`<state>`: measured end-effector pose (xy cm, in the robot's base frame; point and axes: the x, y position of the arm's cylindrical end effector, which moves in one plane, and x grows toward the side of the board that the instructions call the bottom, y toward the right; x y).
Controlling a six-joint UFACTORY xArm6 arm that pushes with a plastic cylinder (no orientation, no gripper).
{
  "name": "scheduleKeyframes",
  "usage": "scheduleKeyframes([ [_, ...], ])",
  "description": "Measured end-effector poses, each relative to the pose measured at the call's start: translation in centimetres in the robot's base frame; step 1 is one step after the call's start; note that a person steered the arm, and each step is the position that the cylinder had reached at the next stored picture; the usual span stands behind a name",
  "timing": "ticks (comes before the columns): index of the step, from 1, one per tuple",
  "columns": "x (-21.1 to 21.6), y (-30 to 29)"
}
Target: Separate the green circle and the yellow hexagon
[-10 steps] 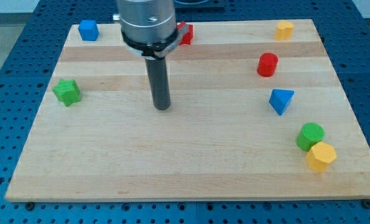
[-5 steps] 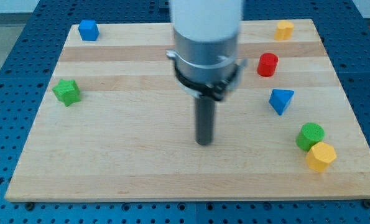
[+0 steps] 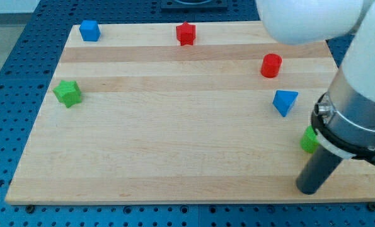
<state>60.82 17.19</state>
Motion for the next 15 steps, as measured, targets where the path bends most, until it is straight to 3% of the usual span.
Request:
scheduleKeyframes([
  [3,-0.5,3.6],
  [9,-13.9,3.8],
  [11,-12.6,2.9],
  [13,-3.9,2.6],
  [15,-3.4,-0.8],
])
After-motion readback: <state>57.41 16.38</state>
